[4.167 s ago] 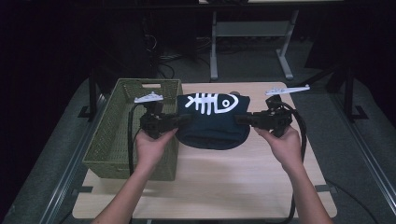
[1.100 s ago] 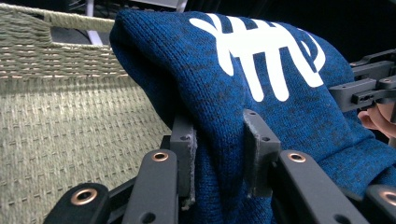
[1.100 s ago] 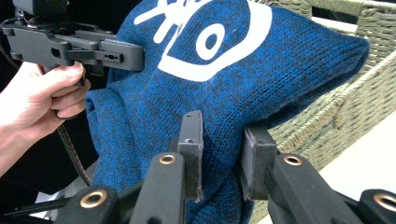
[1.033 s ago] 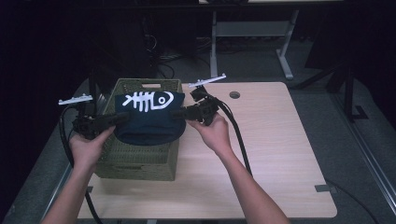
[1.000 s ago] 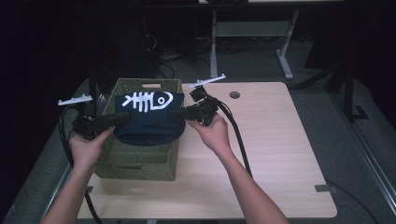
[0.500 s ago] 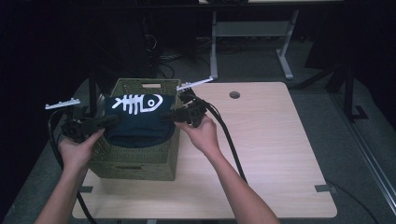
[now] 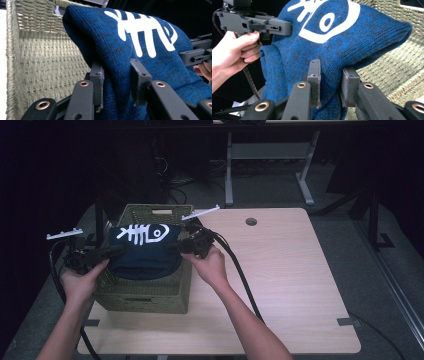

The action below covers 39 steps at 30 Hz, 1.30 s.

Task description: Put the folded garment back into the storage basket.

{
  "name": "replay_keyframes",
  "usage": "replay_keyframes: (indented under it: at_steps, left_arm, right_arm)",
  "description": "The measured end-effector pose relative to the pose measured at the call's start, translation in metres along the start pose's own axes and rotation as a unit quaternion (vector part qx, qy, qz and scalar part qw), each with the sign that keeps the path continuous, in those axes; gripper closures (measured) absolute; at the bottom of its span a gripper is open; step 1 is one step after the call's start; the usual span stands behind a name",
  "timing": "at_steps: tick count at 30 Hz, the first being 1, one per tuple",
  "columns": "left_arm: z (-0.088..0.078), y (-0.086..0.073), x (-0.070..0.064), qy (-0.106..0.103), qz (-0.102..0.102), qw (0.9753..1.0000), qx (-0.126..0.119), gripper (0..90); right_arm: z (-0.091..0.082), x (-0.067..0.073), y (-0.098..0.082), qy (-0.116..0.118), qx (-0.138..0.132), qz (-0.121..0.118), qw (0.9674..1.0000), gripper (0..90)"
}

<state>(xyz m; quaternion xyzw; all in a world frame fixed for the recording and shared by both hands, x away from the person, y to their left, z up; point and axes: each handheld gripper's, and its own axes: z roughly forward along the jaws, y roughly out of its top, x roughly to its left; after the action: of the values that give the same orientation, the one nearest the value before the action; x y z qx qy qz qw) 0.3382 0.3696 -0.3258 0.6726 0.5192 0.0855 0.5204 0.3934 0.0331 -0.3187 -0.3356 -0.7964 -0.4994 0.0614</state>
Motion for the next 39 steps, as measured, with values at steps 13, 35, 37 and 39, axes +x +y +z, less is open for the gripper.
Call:
replay_keyframes:
  at_steps: [13, 35, 37, 39]
  left_arm:
    - [0.001, -0.011, 0.022, 0.02, -0.021, 0.9995, 0.01, 65.7]
    - [0.013, -0.015, 0.03, 0.045, -0.027, 0.998, 0.035, 65.5]
    - [0.014, -0.015, 0.03, 0.047, -0.026, 0.9979, 0.036, 65.2]
    - [0.015, -0.014, 0.03, 0.049, -0.022, 0.9977, 0.041, 65.2]
  right_arm:
    - [0.034, -0.004, -0.008, -0.007, 0.022, 0.004, 0.9997, 72.6]
    - [0.054, -0.015, -0.019, -0.029, 0.037, 0.01, 0.9988, 71.6]
    - [0.055, -0.016, -0.02, -0.028, 0.036, 0.012, 0.9989, 71.3]
    - [0.055, -0.016, -0.021, -0.031, 0.037, 0.012, 0.9988, 71.2]
